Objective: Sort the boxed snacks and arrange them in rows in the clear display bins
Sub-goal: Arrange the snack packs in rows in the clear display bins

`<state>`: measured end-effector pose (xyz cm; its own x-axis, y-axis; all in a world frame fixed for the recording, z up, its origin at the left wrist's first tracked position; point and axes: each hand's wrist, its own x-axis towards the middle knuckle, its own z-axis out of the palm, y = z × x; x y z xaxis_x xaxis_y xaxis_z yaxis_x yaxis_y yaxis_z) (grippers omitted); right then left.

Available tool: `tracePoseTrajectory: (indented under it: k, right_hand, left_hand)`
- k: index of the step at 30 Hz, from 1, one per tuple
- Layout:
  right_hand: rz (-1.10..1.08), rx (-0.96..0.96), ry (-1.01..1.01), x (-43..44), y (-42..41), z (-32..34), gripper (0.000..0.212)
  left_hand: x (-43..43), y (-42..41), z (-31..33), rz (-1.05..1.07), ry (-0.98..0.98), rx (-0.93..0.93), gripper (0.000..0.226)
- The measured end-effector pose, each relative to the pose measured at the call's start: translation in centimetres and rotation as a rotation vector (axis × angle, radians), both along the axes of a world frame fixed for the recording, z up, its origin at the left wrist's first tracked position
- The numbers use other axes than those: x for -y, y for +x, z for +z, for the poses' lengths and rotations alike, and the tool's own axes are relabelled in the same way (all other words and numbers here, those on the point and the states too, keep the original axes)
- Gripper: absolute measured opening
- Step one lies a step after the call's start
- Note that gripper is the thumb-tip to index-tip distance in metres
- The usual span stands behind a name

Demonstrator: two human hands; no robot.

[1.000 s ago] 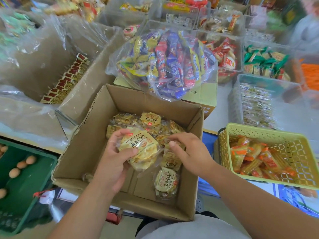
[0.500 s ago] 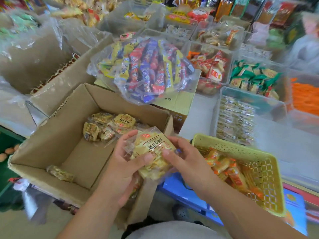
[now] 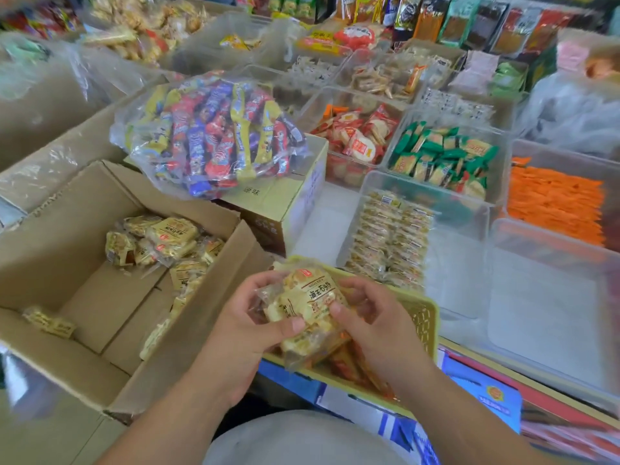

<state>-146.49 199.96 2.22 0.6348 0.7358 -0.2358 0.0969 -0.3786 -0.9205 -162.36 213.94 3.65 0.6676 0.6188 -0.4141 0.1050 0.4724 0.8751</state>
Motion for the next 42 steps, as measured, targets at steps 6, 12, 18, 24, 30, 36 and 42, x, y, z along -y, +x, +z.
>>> tracePoseTrajectory:
  k: [6, 12, 18, 24, 30, 36, 42]
  right_hand:
    - [0.012, -0.306, 0.054, 1.6, 2.5, 1.1, 0.018]
    - [-0.003, -0.534, 0.132, 2.5, 5.5, 1.8, 0.016]
    - [-0.24, -0.396, -0.013, 4.0, 9.5, 0.1, 0.006]
    - [-0.372, -0.015, -0.042, 7.9, 16.1, -1.3, 0.017]
    - [-0.189, 0.3, -0.315, 9.5, 21.0, -3.4, 0.028]
    - [0.213, 0.496, -0.588, 7.7, 22.4, -4.5, 0.024]
    - [0.379, 0.618, -0.752, 6.1, 22.4, -5.7, 0.02]
  left_hand:
    - [1.4, 3.5, 1.0, -0.124, 0.304, -0.155, 0.075]
    - [2.0, 7.1, 2.1, -0.224, 0.387, -0.206, 0.083]
    - [1.5, 9.8, 1.1, -0.211, 0.112, -0.167, 0.08]
    - [1.4, 11.4, -1.2, -0.068, -0.147, -0.12, 0.069]
    - [1.6, 11.3, -1.7, -0.087, -0.194, -0.085, 0.072]
    - [1.9, 11.4, -1.7, -0.085, -0.189, -0.089, 0.074]
    - [2.1, 11.0, -1.7, -0.071, -0.187, -0.071, 0.075]
